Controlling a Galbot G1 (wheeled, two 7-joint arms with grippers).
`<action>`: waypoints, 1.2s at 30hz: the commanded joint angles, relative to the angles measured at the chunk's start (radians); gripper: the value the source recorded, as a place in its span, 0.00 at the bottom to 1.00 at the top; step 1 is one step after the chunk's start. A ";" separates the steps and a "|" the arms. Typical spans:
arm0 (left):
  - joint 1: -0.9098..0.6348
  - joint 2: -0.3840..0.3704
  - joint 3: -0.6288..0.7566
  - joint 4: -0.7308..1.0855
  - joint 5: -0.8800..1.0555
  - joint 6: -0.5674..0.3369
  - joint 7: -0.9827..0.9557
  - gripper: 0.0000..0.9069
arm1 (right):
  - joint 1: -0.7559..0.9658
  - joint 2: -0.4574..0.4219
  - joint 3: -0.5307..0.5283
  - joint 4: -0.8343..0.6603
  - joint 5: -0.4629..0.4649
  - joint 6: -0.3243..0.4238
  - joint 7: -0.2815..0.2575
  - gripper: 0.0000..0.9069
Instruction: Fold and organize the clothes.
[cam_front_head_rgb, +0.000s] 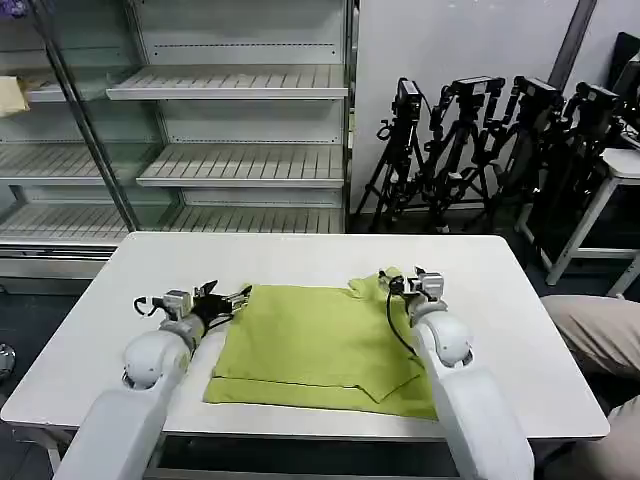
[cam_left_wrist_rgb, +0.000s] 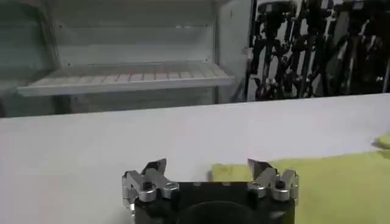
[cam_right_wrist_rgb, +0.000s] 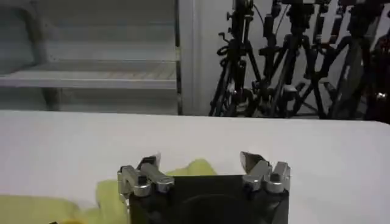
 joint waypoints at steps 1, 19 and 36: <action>-0.102 -0.004 0.048 0.129 0.003 0.022 0.022 1.00 | 0.088 0.036 -0.016 -0.136 -0.029 0.000 0.006 1.00; -0.103 -0.019 0.050 0.159 0.035 0.022 0.052 0.02 | 0.080 0.054 -0.001 -0.180 -0.007 0.000 0.010 0.00; -0.092 -0.019 0.060 0.141 0.031 0.022 0.072 0.02 | 0.070 0.050 0.002 -0.164 0.023 0.000 -0.003 0.00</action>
